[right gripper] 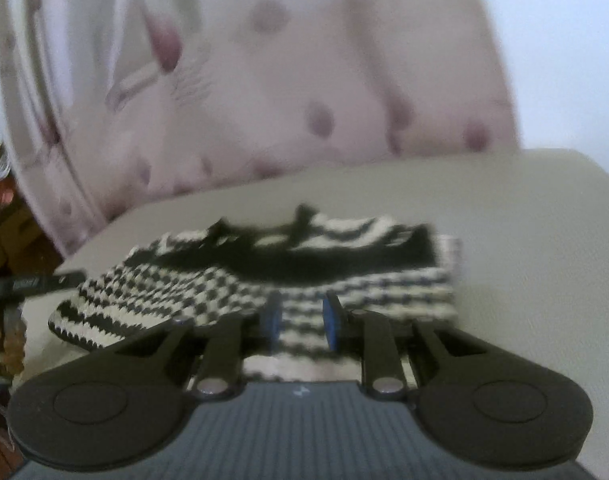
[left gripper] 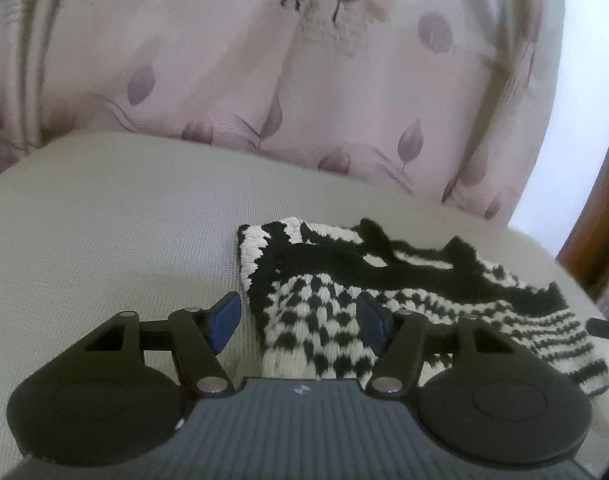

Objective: Fold small clothes
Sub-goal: 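Fold the hem toward the collar with both grippers and release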

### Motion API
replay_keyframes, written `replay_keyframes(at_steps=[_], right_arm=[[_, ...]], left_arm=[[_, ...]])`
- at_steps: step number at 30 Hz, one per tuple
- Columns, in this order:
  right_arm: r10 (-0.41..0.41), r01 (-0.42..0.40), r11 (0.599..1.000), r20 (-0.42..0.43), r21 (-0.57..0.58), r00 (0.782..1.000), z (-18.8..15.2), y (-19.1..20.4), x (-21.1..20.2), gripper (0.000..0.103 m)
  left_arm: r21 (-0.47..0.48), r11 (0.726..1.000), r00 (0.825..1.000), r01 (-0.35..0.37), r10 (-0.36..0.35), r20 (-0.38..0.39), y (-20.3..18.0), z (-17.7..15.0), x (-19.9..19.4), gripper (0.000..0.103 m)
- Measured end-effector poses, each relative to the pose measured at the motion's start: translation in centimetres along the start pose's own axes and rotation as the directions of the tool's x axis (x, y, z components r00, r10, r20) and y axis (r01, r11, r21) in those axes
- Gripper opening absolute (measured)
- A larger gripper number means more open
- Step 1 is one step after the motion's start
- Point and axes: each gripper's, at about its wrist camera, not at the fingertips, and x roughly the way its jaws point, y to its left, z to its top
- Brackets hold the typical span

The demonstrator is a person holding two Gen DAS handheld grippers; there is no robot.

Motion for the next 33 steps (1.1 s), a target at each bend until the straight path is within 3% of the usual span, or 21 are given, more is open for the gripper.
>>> replay_keyframes(at_steps=[1,3,4,5,6,10,15,16,17,18,19,20,22,24,26,30,33], right_arm=[[-0.019,0.019,1.000,-0.013,-0.025,1.000,-0.1,0.5,1.1,0.023],[-0.039,0.037,0.997,-0.037,-0.066,0.999,-0.4,1.2,3.0,0.023],[-0.037,0.034,0.996,-0.047,-0.077,0.998,-0.7,1.4,3.8,0.023],[-0.032,0.028,0.997,-0.055,-0.078,0.998,-1.2,1.5,4.5,0.022],[-0.028,0.024,0.997,-0.054,-0.074,0.998,-1.6,1.5,4.8,0.022],[0.032,-0.032,0.999,-0.001,-0.019,1.000,-2.8,0.5,4.2,0.022],[0.105,-0.106,0.991,0.017,0.081,0.994,-3.2,-1.3,4.4,0.022],[0.108,-0.109,0.991,0.016,0.084,0.994,-3.2,-1.4,4.4,0.022],[0.110,-0.111,0.990,0.017,0.085,0.994,-3.2,-1.4,4.4,0.022],[0.113,-0.114,0.990,0.018,0.088,0.993,-3.2,-1.5,4.4,0.022],[0.115,-0.116,0.989,0.020,0.093,0.993,-3.2,-1.6,4.4,0.022],[0.116,-0.118,0.988,0.021,0.097,0.993,-3.2,-1.6,4.4,0.022],[0.117,-0.118,0.988,0.023,0.096,0.993,-3.2,-1.5,4.4,0.022],[0.115,-0.116,0.989,0.023,0.092,0.993,-3.3,-1.5,4.4,0.022],[0.115,-0.117,0.989,0.025,0.093,0.993,-3.3,-1.5,4.4,0.022],[0.114,-0.116,0.989,0.027,0.091,0.993,-3.3,-1.6,4.5,0.022],[0.107,-0.109,0.991,0.029,0.081,0.994,-3.4,-1.5,4.4,0.023]], left_arm=[[0.009,1.000,0.999,0.014,-0.014,-0.036,0.0,0.5,1.0,0.066],[-0.008,1.000,0.991,0.024,-0.025,-0.134,0.2,1.4,3.2,0.058],[-0.036,0.998,0.984,0.045,-0.051,-0.171,0.5,1.6,4.1,0.030],[-0.061,0.996,0.977,0.066,-0.077,-0.198,0.7,1.6,4.7,0.012],[-0.081,0.994,0.977,0.066,-0.081,-0.196,0.9,1.7,4.8,0.012],[-0.148,0.988,0.999,-0.034,0.030,-0.035,2.1,1.2,1.5,0.013],[-0.045,0.996,0.992,-0.080,0.075,-0.104,1.6,-0.9,2.7,0.023],[-0.038,0.996,0.994,-0.086,0.082,-0.077,1.3,-1.0,2.6,0.028],[-0.026,0.994,0.994,-0.103,0.101,-0.046,0.9,-1.0,2.2,0.051],[-0.022,0.993,0.993,-0.117,0.117,-0.013,0.6,-0.9,1.7,0.064],[-0.034,0.992,0.992,-0.121,0.122,0.025,0.4,-0.8,0.9,0.085],[-0.052,0.992,0.991,-0.114,0.118,0.066,0.4,-0.6,0.1,0.092],[-0.049,0.994,0.987,-0.098,0.103,0.126,0.0,0.0,-0.9,0.090],[-0.023,0.993,0.984,-0.113,0.115,0.135,-0.6,0.6,-0.8,0.086],[-0.033,0.994,0.989,-0.108,0.111,0.096,-0.4,0.8,0.0,0.073],[-0.092,0.990,0.994,-0.110,0.110,-0.006,0.9,0.6,2.7,0.070],[-0.102,0.993,0.995,-0.061,0.052,-0.084,1.8,-0.4,4.5,0.064]])
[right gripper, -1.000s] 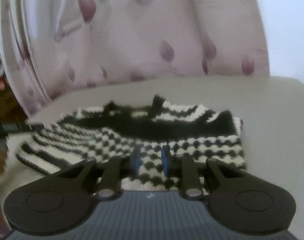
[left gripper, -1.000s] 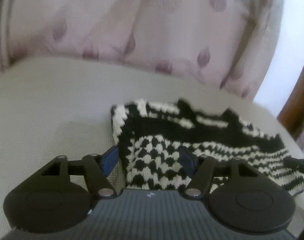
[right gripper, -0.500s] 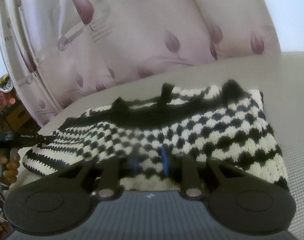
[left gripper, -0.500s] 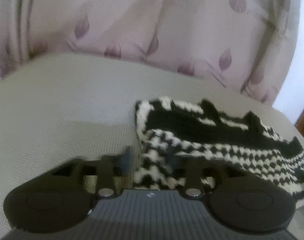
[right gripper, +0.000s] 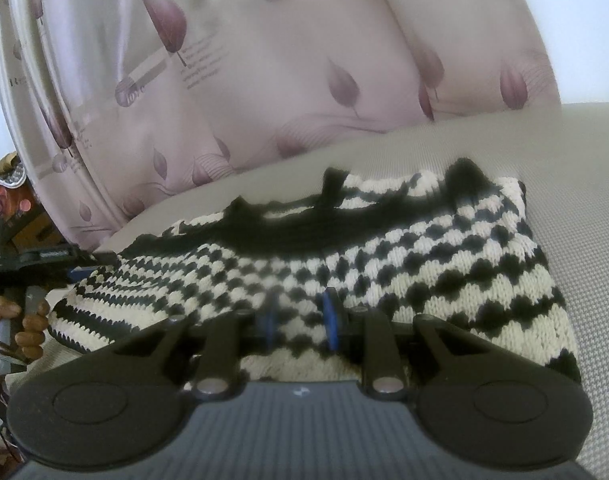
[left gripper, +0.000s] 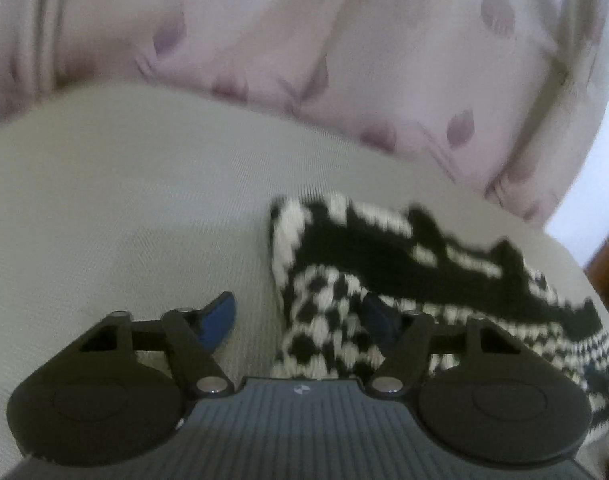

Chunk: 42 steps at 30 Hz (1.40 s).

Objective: Fold small clothes
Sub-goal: 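Fold the hem toward the collar with both grippers and release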

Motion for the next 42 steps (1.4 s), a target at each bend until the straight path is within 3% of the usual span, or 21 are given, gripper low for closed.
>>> replay_keyframes(at_steps=[2,6,18,42], right_arm=[[-0.003,0.003,1.000,0.001,-0.002,1.000,0.0,0.0,0.0,0.022],[-0.017,0.017,1.000,0.004,-0.009,1.000,-0.1,0.4,0.1,0.023],[-0.097,0.099,0.991,0.024,-0.091,0.995,-0.5,2.1,0.5,0.024],[-0.159,0.164,0.971,0.042,-0.173,0.986,-0.9,3.4,0.7,0.025]], left_arm=[[0.087,0.996,0.999,-0.013,0.011,0.031,-0.6,-0.5,0.1,0.065],[0.128,0.992,0.999,-0.021,0.017,0.028,-1.2,-0.9,0.4,0.073],[0.137,0.990,0.999,-0.039,0.033,0.041,-1.3,-1.1,0.5,0.075],[0.147,0.986,0.997,-0.075,0.070,0.044,-1.3,-1.1,0.6,0.082]])
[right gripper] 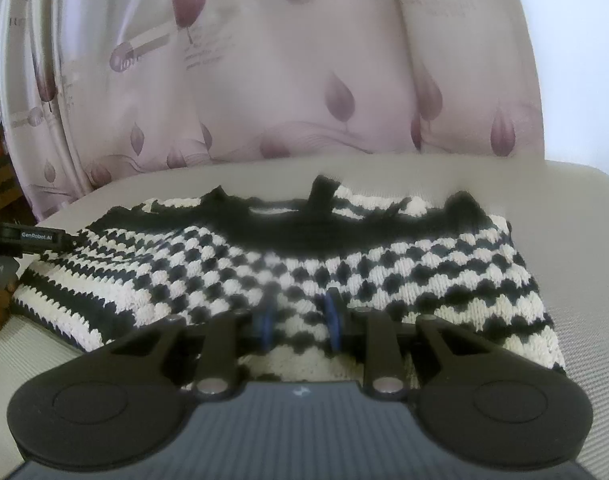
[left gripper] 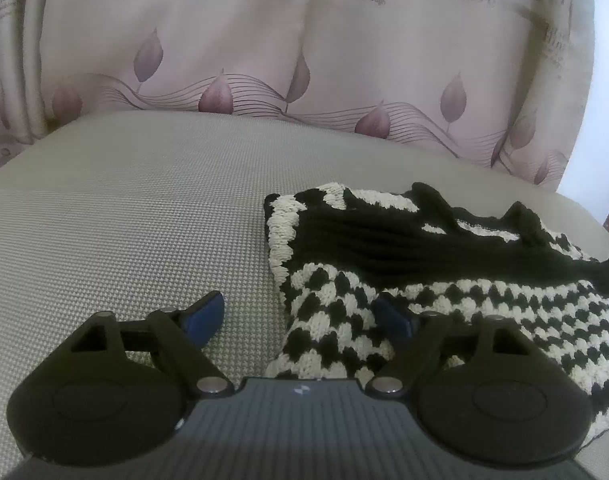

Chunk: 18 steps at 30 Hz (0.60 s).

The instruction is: Fold small clothes

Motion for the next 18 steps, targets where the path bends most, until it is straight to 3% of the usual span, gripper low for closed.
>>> replay_keyframes(at_steps=[18], right_arm=[[0.005,-0.005,1.000,0.010,0.004,1.000,0.02,-0.13,-0.09,0.027]], left_arm=[[0.005,0.999,0.999,-0.051,0.051,-0.009,-0.25,0.07,0.29,0.093]])
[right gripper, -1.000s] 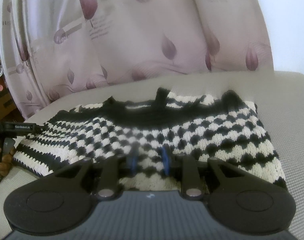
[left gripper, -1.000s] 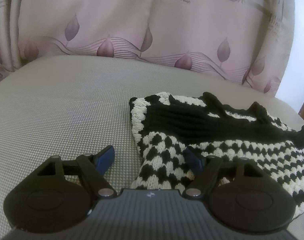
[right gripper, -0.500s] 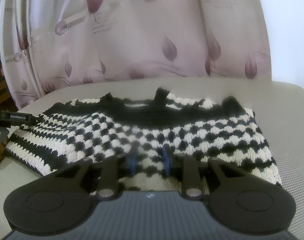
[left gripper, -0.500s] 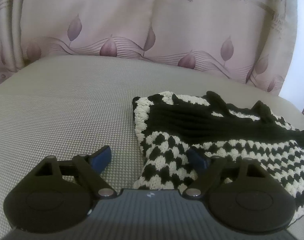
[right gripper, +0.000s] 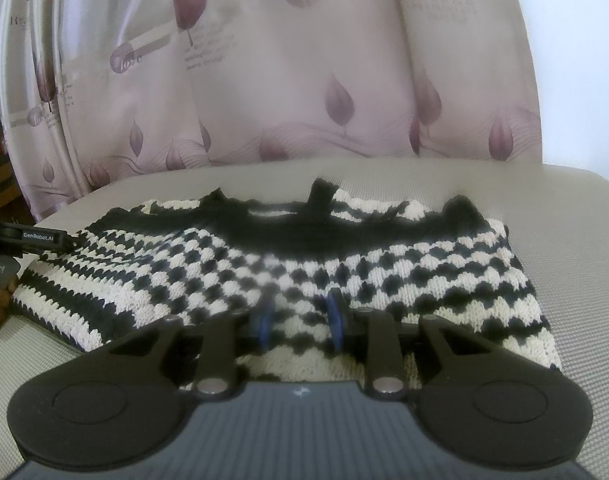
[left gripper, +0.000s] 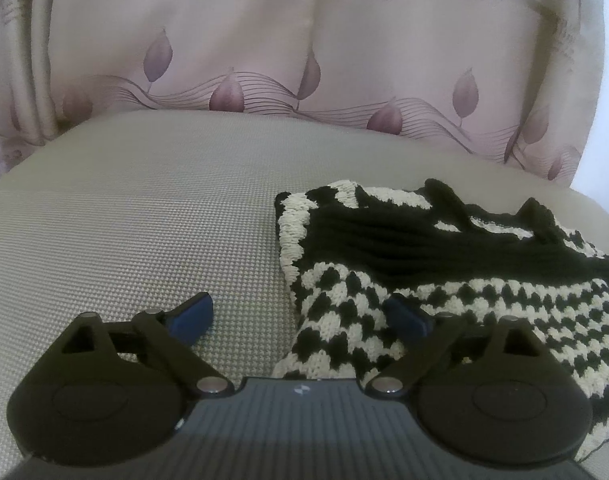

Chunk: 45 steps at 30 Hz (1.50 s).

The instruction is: Fold small clothes

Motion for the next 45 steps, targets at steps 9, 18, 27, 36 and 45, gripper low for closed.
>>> replay_keyframes(at_steps=[9,18,27,36,45], right_arm=[[-0.001,0.001,1.000,0.001,-0.001,1.000,-0.09,0.09,-0.03,0.028],[-0.005,0.005,1.000,0.002,-0.004,1.000,-0.13,0.13,0.00,0.028],[-0.006,0.006,1.000,0.002,-0.005,1.000,-0.12,0.14,0.03,0.028],[-0.007,0.007,1.000,0.003,-0.006,1.000,-0.11,0.10,0.05,0.028],[-0.005,0.005,1.000,0.003,-0.005,1.000,-0.11,0.08,0.05,0.028]], left_arm=[[0.002,1.000,1.000,-0.017,0.017,-0.001,-0.09,0.00,0.00,0.095],[0.009,1.000,1.000,-0.030,0.030,0.001,-0.21,-0.02,0.01,0.097],[0.013,0.999,0.999,-0.033,0.032,0.003,-0.21,-0.03,0.00,0.097],[0.016,0.999,0.999,-0.033,0.033,0.004,-0.12,-0.05,-0.09,0.097],[0.018,0.999,0.999,-0.040,0.040,0.006,-0.20,-0.05,-0.11,0.098]])
